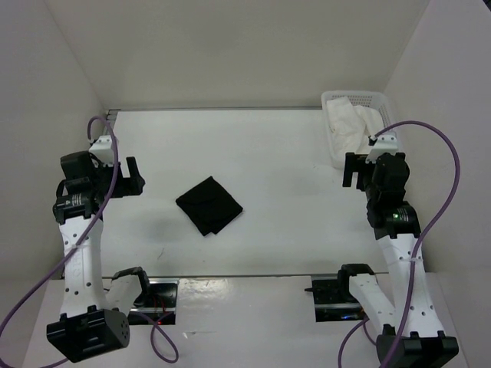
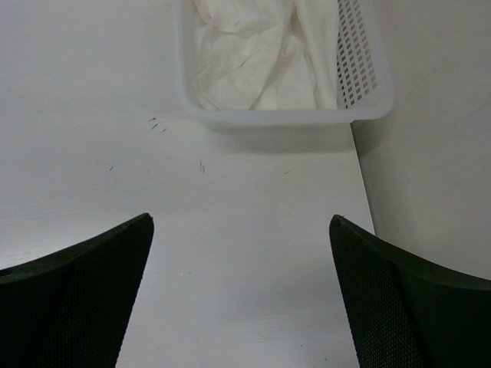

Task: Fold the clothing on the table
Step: Fold the skirt

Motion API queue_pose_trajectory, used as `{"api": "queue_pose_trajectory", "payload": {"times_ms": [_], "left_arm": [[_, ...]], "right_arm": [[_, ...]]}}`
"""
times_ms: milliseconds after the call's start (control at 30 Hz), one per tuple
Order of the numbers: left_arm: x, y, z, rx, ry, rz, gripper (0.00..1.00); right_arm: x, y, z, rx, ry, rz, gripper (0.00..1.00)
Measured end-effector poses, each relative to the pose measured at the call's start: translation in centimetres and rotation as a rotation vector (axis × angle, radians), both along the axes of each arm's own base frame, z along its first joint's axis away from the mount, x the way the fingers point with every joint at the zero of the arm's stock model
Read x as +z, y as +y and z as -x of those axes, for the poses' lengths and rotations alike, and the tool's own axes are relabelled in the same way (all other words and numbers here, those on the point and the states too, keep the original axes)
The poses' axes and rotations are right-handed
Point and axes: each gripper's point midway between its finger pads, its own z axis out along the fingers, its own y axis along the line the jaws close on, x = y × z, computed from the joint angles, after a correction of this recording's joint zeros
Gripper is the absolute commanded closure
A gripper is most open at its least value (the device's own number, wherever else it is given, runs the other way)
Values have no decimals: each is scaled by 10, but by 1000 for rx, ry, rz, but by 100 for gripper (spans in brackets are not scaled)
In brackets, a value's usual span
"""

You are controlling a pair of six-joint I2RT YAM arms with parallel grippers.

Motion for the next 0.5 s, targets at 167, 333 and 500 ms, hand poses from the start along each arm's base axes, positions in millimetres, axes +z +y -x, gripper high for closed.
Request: {"api": "queue_pose_trajectory", "payload": {"times_ms": [167,333,500], "left_arm": [[5,6,-1,11,-22,-29,0],[1,8,-2,19,-7,-33,0],[0,13,-2,40,-2,-48,0]], "right_arm": [[-7,1,-4,4,28,-1,1],[-8,-3,-4,-17,29,7,1],[-14,-6,-5,-31,51,17,1]]}}
